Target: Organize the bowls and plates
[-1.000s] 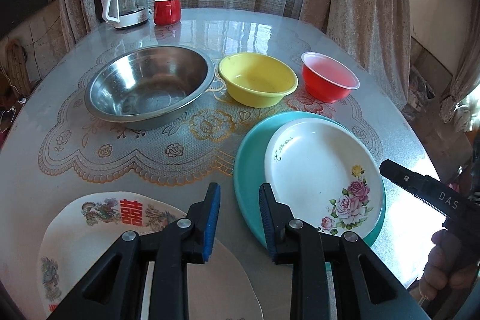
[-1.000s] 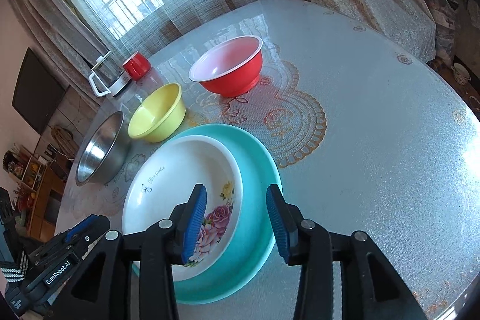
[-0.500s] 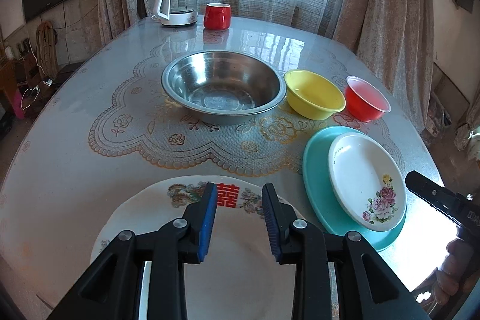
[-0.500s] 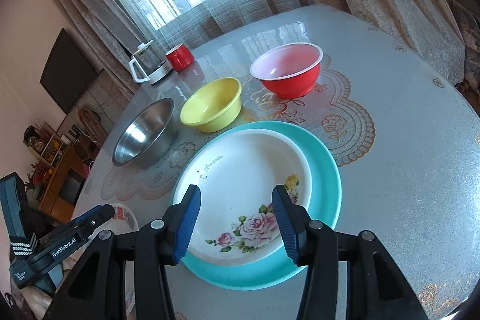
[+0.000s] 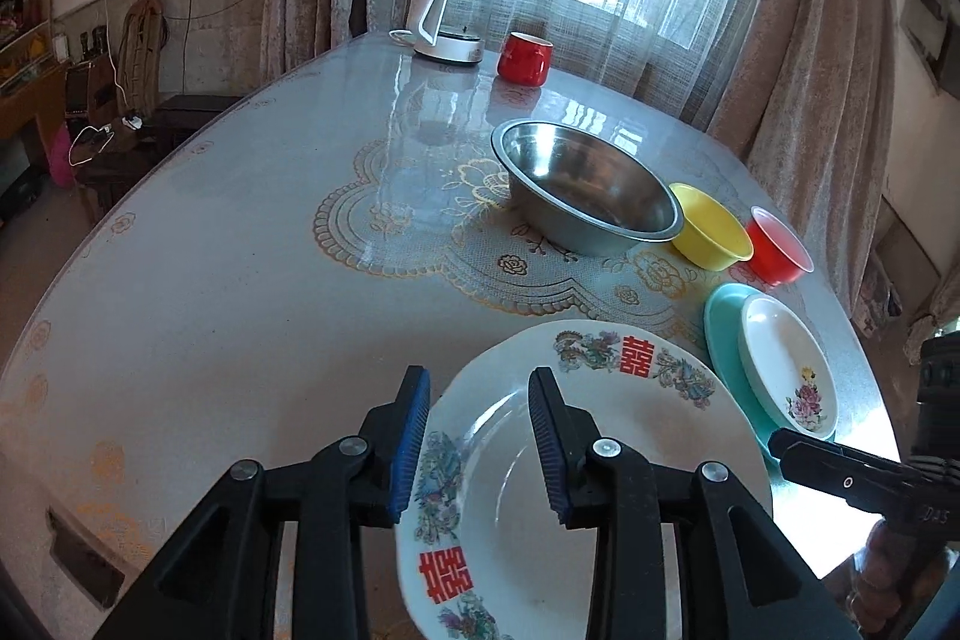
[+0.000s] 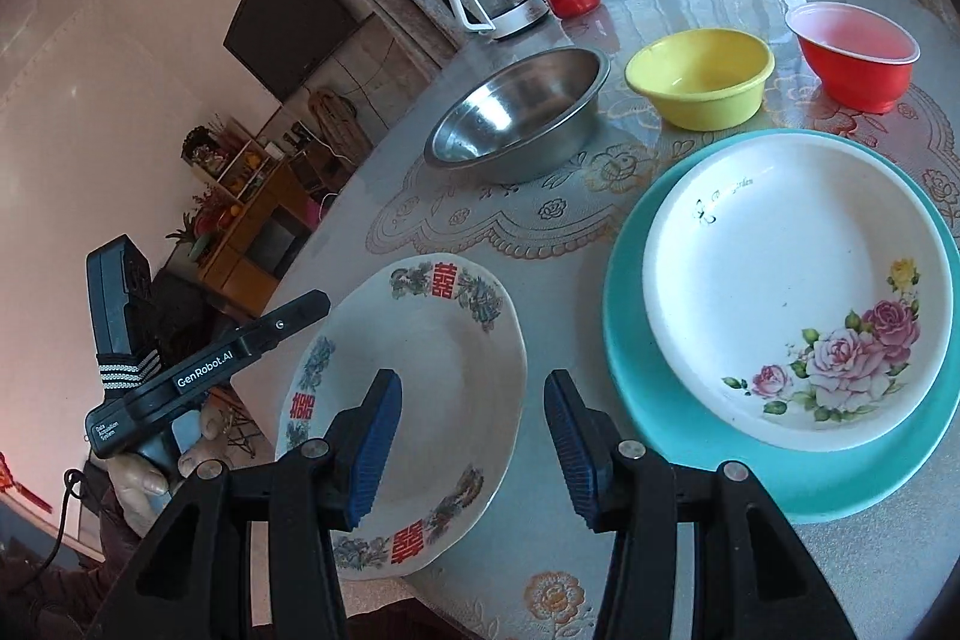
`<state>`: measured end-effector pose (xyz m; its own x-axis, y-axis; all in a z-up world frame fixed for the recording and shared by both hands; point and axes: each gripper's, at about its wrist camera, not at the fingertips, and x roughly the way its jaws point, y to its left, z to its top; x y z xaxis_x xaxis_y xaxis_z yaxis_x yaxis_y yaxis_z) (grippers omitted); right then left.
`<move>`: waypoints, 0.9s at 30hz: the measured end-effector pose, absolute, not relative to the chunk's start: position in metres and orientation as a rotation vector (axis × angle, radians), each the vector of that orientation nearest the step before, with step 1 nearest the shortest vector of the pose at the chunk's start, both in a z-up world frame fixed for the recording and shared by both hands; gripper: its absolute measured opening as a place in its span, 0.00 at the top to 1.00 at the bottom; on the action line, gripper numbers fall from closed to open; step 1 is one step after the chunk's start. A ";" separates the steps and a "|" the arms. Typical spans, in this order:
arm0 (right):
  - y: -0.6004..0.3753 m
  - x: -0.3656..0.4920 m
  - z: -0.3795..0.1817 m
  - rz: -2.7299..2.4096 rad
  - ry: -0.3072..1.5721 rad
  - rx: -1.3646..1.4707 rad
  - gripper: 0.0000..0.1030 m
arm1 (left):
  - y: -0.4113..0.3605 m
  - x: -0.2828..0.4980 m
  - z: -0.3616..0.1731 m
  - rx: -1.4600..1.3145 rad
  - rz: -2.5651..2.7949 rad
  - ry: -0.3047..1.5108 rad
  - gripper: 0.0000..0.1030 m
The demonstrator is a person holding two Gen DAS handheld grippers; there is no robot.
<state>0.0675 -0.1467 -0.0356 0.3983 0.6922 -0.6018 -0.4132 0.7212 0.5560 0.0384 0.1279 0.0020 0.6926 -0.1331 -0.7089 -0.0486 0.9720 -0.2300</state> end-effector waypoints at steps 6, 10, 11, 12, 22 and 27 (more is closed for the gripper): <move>-0.137 0.069 -0.046 0.724 0.951 0.338 0.50 | 0.149 0.021 -0.017 -0.276 -0.080 0.833 0.60; -0.135 0.069 -0.054 0.726 0.967 0.338 0.50 | 0.157 0.013 -0.029 -0.338 -0.095 0.851 0.60; -0.133 0.069 -0.055 0.734 0.968 0.336 0.50 | 0.157 0.012 -0.031 -0.349 -0.104 0.851 0.61; -0.132 0.068 -0.056 0.739 0.968 0.334 0.50 | 0.157 0.010 -0.032 -0.357 -0.118 0.848 0.62; -0.124 0.070 -0.073 0.731 0.965 0.339 0.70 | 0.146 0.010 -0.043 -0.353 -0.164 0.865 0.63; -0.134 0.078 -0.081 0.779 0.984 0.440 0.71 | 0.143 0.012 -0.044 -0.336 -0.168 0.864 0.65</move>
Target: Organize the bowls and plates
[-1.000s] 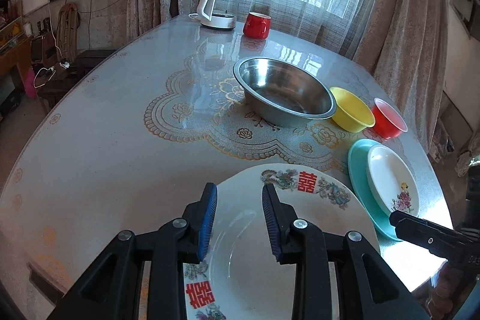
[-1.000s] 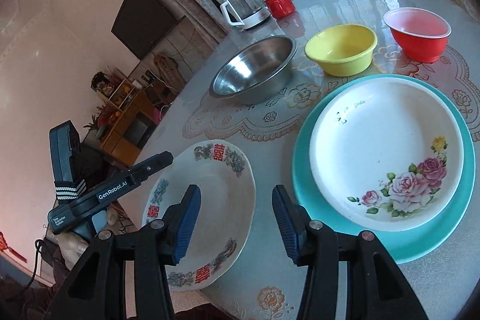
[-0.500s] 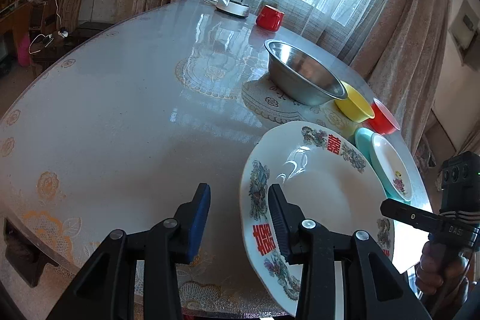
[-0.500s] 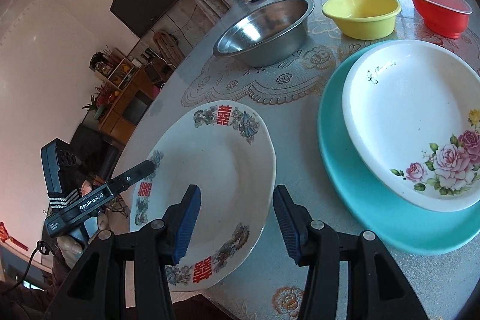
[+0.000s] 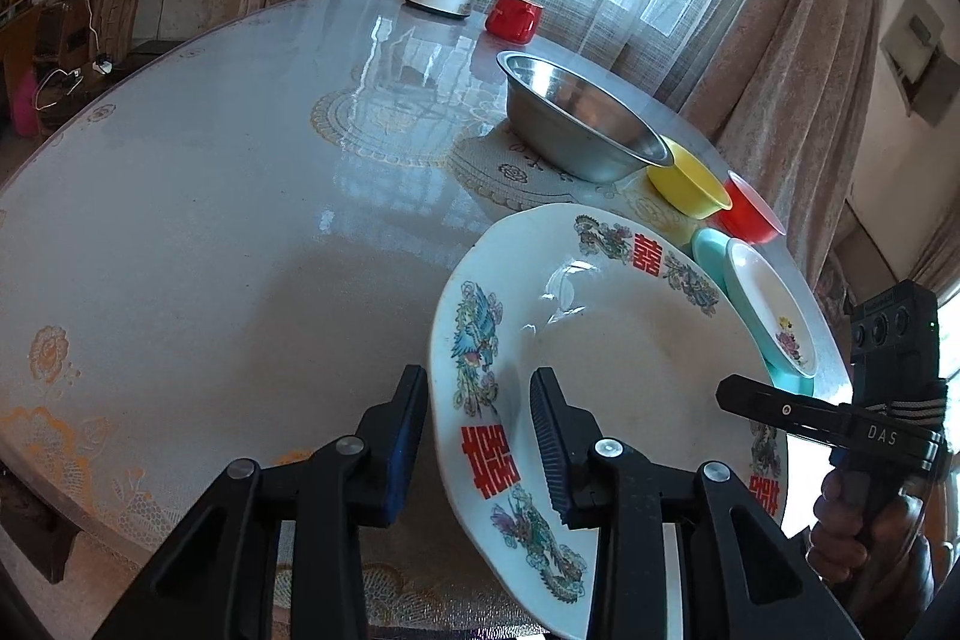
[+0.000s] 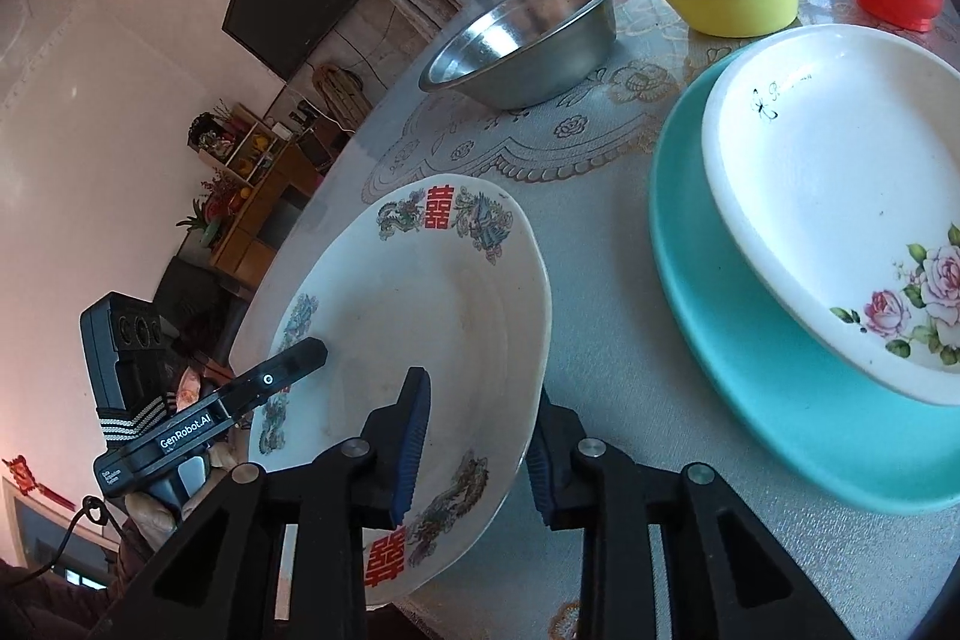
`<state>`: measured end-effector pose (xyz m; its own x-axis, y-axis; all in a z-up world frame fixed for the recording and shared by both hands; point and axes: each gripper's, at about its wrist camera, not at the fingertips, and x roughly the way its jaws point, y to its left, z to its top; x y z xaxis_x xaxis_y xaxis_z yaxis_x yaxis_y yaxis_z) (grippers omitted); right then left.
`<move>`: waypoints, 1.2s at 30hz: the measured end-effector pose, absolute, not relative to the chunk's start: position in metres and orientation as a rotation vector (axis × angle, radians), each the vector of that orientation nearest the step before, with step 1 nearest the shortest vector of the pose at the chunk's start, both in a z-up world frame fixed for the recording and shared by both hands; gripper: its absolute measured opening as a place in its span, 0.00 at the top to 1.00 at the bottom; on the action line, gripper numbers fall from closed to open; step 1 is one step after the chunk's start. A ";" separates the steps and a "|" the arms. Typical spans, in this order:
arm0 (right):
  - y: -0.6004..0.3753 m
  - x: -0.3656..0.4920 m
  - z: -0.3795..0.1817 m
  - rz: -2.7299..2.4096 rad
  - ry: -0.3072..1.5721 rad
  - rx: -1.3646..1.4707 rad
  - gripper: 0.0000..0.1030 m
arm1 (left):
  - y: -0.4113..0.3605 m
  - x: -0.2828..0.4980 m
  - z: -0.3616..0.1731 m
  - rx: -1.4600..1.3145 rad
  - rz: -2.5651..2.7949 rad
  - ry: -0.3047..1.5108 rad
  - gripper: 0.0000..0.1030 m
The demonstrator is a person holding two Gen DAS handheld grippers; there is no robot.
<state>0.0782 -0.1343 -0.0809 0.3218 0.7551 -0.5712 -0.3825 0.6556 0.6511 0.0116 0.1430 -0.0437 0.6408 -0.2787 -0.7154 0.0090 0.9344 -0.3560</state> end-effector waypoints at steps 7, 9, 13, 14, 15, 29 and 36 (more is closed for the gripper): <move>-0.140 0.077 -0.084 0.797 0.971 0.478 0.75 | 0.138 0.012 -0.044 -0.307 -0.154 0.839 0.65; -0.137 0.074 -0.083 0.791 0.966 0.447 0.77 | 0.136 0.012 -0.044 -0.305 -0.169 0.845 0.65; -0.129 0.072 -0.081 0.775 0.956 0.385 0.84 | 0.136 0.011 -0.044 -0.299 -0.154 0.851 0.69; -0.129 0.071 -0.080 0.773 0.953 0.375 0.84 | 0.136 0.011 -0.044 -0.294 -0.147 0.853 0.71; -0.128 0.071 -0.080 0.771 0.952 0.368 0.84 | 0.136 0.011 -0.044 -0.288 -0.145 0.855 0.71; -0.119 0.065 -0.069 0.729 0.908 0.216 0.82 | 0.126 0.005 -0.037 -0.220 -0.144 0.825 0.72; -0.123 0.062 -0.063 0.726 0.884 0.202 0.81 | 0.121 0.004 -0.032 -0.214 -0.161 0.805 0.72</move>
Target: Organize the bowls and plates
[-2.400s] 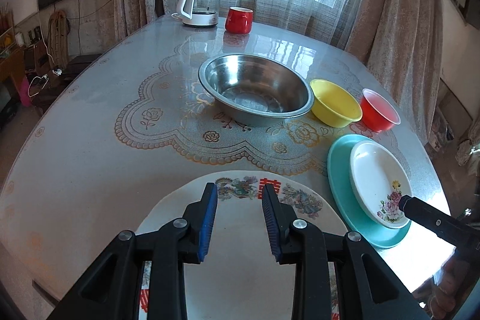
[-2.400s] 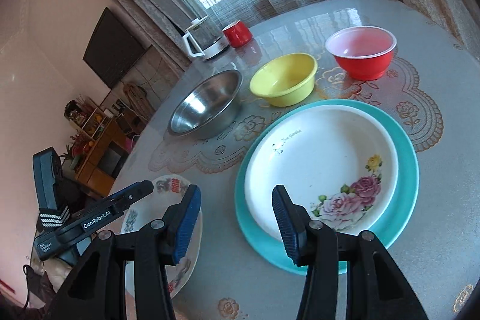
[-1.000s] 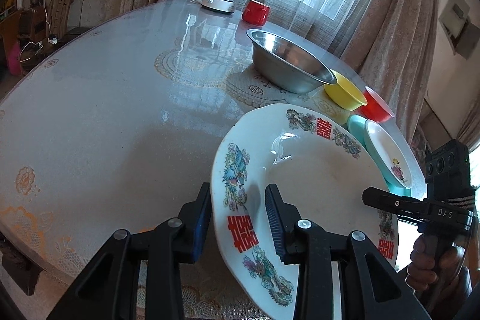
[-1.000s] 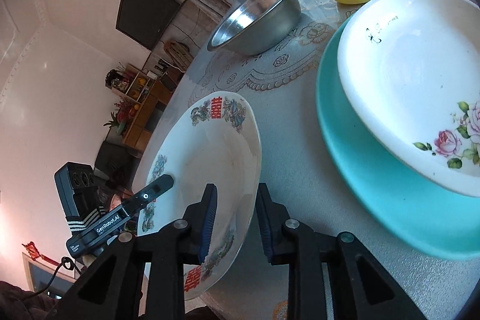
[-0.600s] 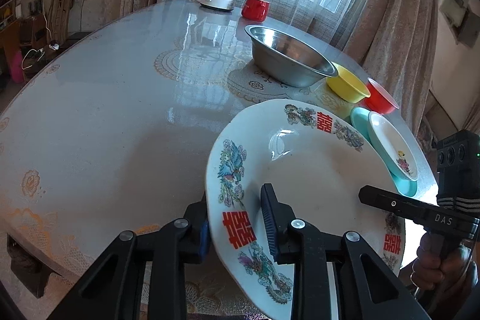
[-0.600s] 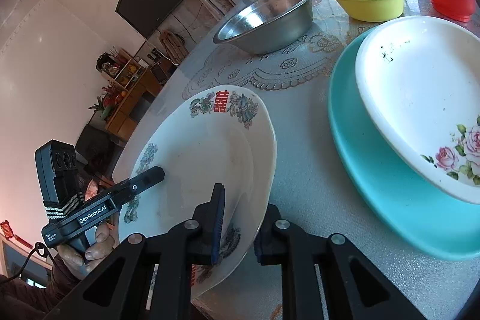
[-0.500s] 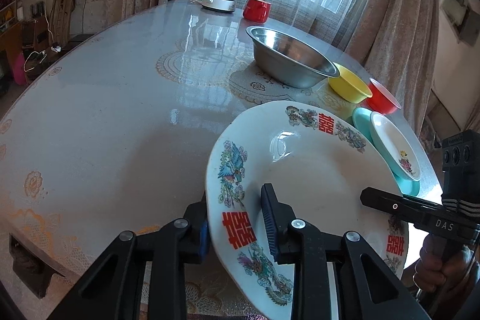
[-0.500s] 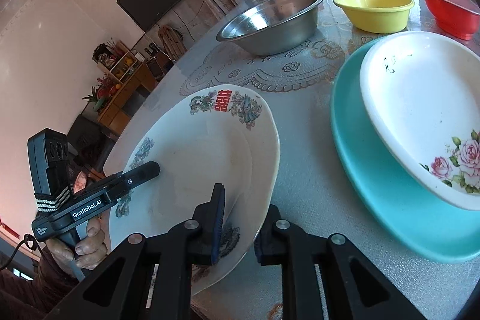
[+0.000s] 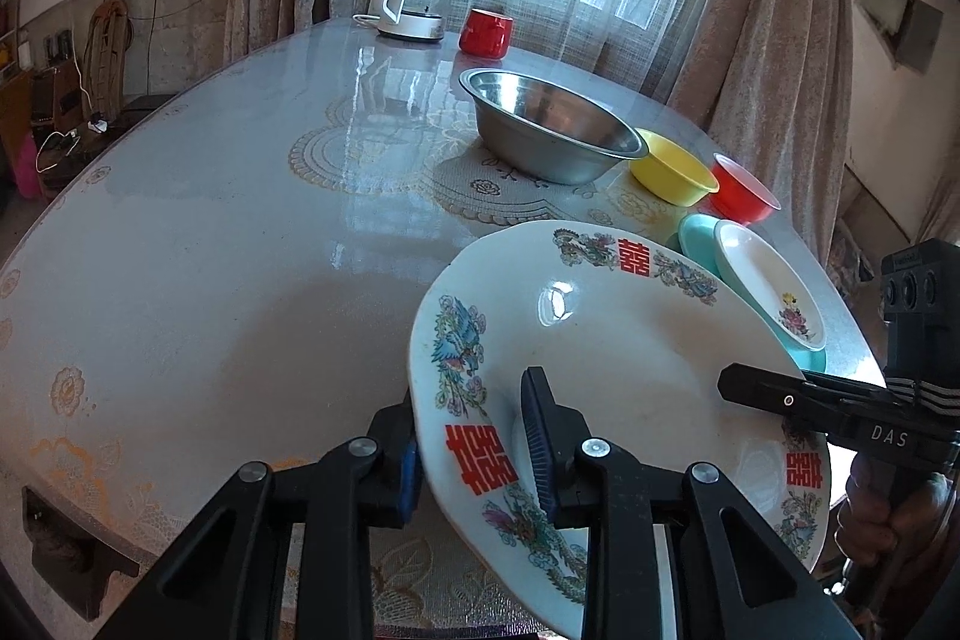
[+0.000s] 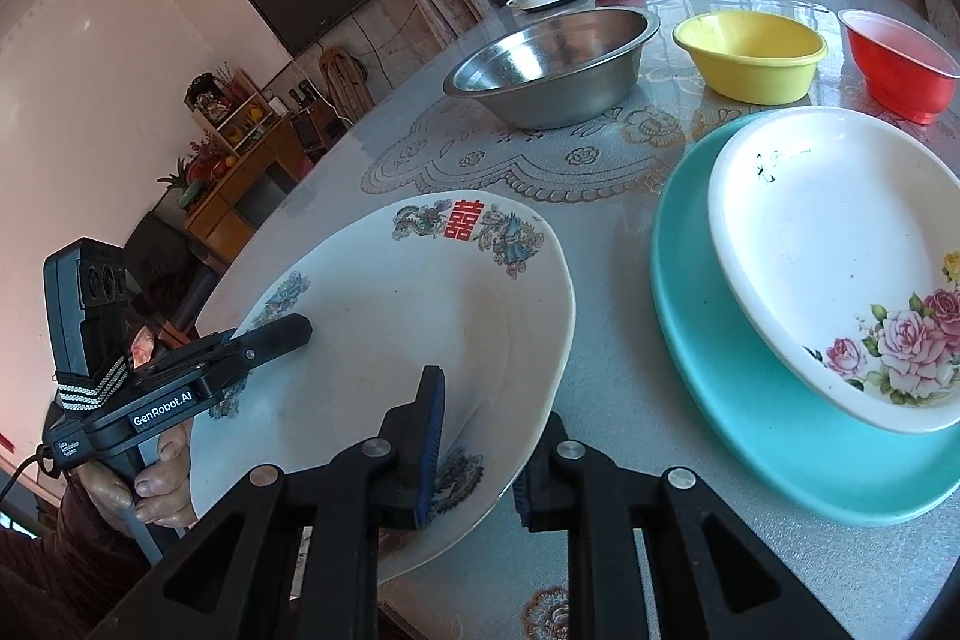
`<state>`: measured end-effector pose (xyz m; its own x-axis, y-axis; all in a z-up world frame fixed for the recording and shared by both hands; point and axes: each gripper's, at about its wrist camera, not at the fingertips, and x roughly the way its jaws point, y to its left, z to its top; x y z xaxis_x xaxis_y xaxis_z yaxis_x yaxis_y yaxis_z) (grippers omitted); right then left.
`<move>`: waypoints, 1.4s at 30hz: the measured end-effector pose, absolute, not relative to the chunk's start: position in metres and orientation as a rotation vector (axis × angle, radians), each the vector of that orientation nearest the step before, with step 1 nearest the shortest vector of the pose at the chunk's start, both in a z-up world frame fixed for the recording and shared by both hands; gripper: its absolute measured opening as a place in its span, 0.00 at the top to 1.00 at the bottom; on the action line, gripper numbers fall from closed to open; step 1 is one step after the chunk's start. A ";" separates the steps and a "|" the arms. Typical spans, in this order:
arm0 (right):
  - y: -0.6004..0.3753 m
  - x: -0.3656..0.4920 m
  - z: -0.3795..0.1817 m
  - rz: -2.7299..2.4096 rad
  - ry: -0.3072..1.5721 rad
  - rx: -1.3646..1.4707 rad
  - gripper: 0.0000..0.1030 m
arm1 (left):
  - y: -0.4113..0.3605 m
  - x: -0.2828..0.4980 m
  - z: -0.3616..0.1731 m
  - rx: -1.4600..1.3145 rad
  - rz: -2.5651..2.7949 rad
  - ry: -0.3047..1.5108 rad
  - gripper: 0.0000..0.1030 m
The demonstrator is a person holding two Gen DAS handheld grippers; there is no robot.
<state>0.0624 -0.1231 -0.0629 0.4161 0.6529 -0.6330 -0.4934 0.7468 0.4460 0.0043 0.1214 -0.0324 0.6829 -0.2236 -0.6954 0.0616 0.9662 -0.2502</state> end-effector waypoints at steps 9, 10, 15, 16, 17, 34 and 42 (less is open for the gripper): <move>-0.138 0.057 -0.048 0.697 0.843 0.208 0.81 | 0.106 0.012 -0.020 -0.182 -0.191 0.779 0.72; -0.141 0.056 -0.046 0.689 0.836 0.209 0.81 | 0.102 0.014 -0.018 -0.176 -0.199 0.775 0.72; -0.160 0.054 -0.034 0.623 0.797 0.178 0.79 | 0.077 0.027 -0.007 -0.144 -0.255 0.765 0.72; -0.166 0.054 -0.033 0.610 0.792 0.184 0.78 | 0.071 0.030 -0.005 -0.135 -0.267 0.760 0.72; -0.173 0.054 -0.031 0.596 0.786 0.196 0.78 | 0.065 0.033 -0.003 -0.131 -0.280 0.756 0.72; -0.260 0.069 -0.017 0.370 0.717 0.248 0.78 | -0.028 0.094 0.010 -0.070 -0.441 0.768 0.72; -0.281 0.093 -0.024 0.296 0.737 0.219 0.77 | -0.058 0.119 0.004 -0.061 -0.455 0.797 0.72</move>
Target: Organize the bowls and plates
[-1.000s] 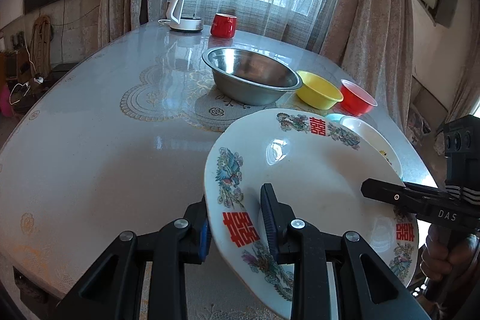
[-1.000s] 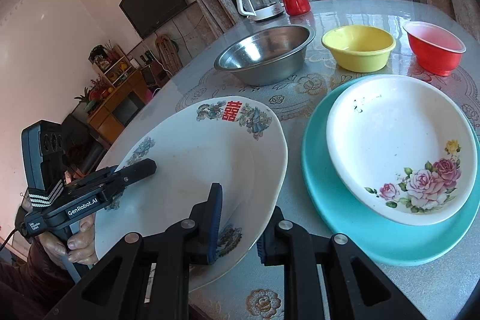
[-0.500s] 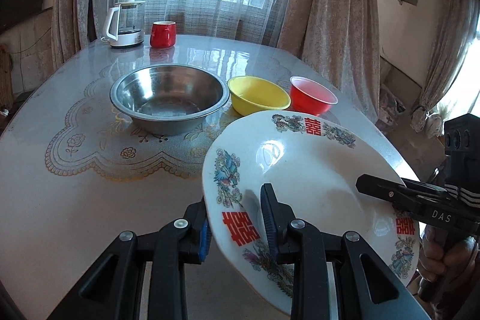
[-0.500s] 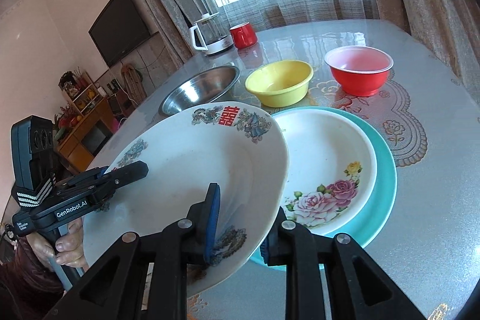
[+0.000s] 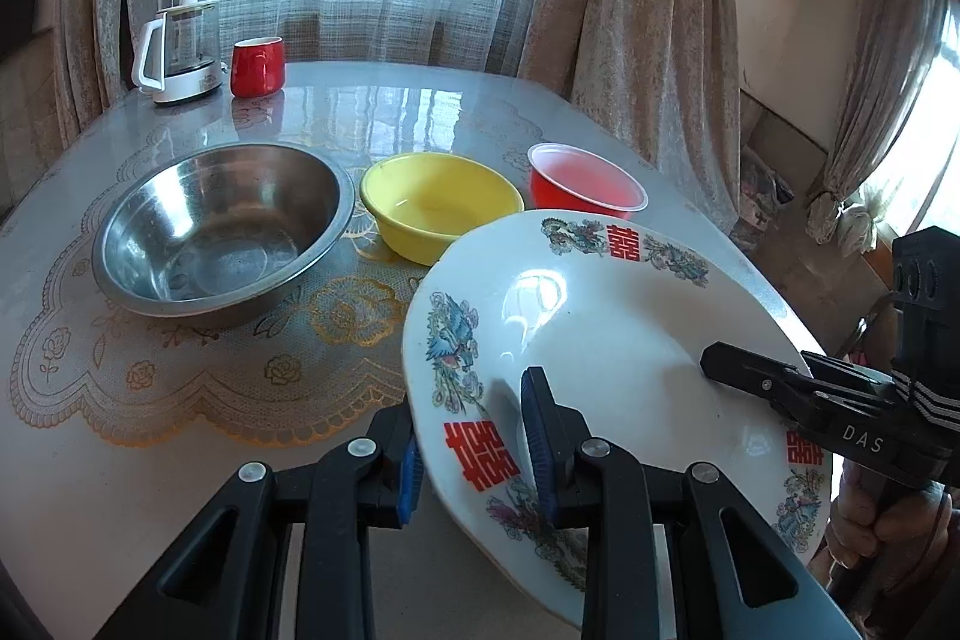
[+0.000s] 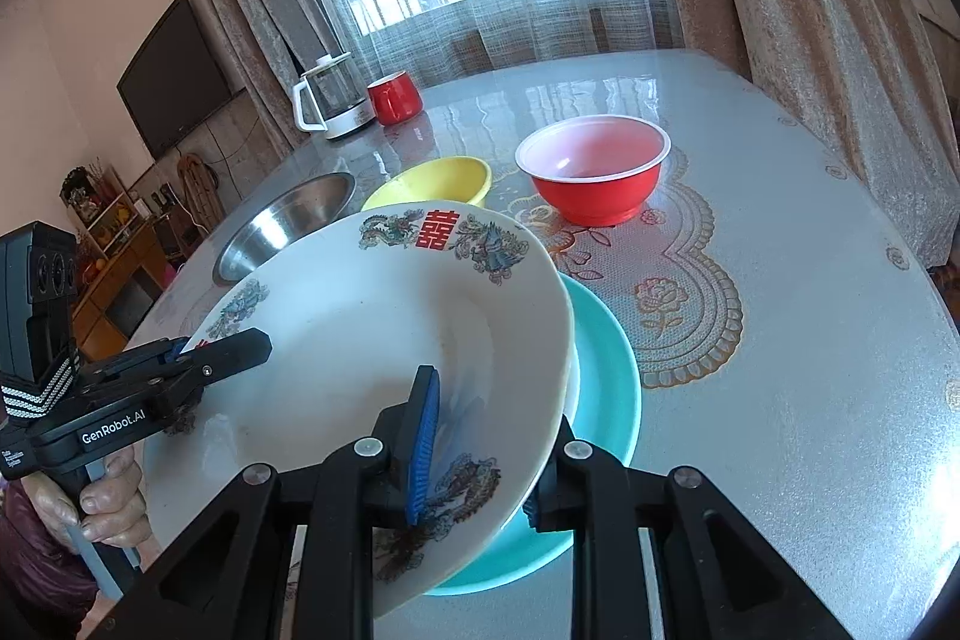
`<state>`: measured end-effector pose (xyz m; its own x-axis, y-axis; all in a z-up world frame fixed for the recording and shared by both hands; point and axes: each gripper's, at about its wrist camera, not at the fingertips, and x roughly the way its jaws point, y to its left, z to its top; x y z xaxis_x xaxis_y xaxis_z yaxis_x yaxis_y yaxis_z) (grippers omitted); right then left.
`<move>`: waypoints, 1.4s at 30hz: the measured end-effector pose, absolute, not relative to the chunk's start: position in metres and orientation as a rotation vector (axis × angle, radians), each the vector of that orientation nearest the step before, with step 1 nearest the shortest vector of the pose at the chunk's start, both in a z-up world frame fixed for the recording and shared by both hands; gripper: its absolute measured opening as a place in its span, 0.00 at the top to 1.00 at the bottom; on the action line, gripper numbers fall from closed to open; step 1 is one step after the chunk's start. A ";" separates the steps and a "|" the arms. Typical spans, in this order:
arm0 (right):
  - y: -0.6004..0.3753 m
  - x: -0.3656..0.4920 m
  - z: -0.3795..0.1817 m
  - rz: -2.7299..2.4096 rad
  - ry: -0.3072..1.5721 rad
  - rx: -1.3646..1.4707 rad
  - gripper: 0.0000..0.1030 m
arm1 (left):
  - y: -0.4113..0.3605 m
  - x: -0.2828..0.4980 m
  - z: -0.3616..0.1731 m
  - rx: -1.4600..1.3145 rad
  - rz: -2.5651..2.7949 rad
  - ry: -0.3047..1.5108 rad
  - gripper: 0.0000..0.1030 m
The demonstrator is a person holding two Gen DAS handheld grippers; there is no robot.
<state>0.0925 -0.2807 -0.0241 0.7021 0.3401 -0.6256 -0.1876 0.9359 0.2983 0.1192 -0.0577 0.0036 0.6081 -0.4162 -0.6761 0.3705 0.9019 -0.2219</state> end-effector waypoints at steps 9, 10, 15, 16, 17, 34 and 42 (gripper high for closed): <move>-0.285 0.103 -0.037 0.251 0.749 0.175 0.75 | -0.072 0.133 -0.016 -0.064 -0.453 0.845 0.71; -0.285 0.103 -0.037 0.244 0.747 0.165 0.75 | -0.072 0.133 -0.018 -0.070 -0.454 0.851 0.71; -0.285 0.106 -0.042 0.202 0.760 0.150 0.75 | -0.072 0.132 -0.023 -0.069 -0.449 0.868 0.71; -0.285 0.105 -0.042 0.196 0.759 0.142 0.75 | -0.071 0.132 -0.024 -0.075 -0.448 0.873 0.71; -0.284 0.105 -0.042 0.190 0.760 0.131 0.74 | -0.070 0.132 -0.024 -0.080 -0.445 0.878 0.71; -0.289 0.101 -0.044 0.169 0.763 0.166 0.67 | -0.070 0.128 -0.019 -0.047 -0.386 0.840 0.70; -0.299 0.086 -0.036 0.156 0.734 0.240 0.67 | -0.060 0.116 -0.008 -0.057 -0.381 0.807 0.70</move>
<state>0.0864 -0.2995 -0.0358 0.7328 0.2242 -0.6424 -0.0569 0.9610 0.2705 0.1160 -0.0597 -0.0078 0.6272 -0.3540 -0.6937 0.3109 0.9305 -0.1937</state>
